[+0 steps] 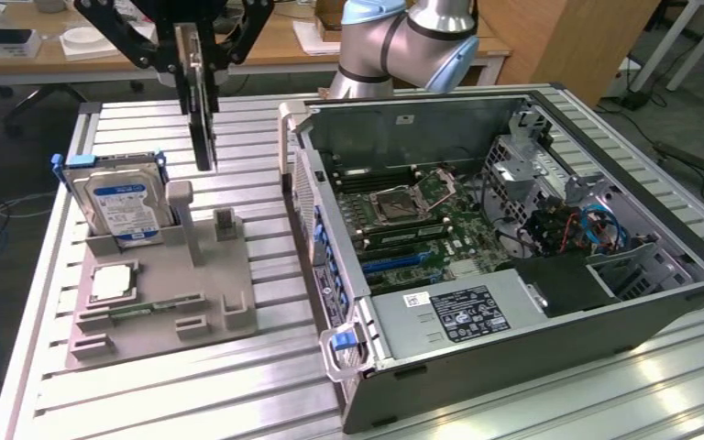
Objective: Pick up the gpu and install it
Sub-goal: 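Pick up the gpu and move the gpu toward the slot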
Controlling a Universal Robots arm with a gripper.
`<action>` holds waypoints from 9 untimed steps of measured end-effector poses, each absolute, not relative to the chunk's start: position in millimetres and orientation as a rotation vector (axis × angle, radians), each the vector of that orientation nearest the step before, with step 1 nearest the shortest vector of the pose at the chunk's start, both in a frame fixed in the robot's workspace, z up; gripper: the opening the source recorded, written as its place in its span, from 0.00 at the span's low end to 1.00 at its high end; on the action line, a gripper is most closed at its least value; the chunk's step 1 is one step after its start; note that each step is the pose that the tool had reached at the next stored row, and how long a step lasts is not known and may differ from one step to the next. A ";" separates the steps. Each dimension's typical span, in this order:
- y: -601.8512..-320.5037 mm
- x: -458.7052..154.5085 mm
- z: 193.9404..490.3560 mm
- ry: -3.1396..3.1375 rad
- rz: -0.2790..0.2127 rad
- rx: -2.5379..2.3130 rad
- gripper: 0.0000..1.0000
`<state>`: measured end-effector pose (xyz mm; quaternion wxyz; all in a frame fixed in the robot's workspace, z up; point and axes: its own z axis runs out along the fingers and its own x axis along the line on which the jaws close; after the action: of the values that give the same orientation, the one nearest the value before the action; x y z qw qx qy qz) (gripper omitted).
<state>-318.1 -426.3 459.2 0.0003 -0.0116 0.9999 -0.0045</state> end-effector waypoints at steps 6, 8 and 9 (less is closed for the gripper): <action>-426.3 -313.3 459.3 3.141 -0.014 -0.037 0.27; -426.3 -307.1 459.3 3.141 -0.014 -0.036 0.27; -426.3 -303.8 459.3 3.141 -0.014 -0.036 0.27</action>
<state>-303.8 -426.3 459.3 0.0002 -0.0116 0.9999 -0.0044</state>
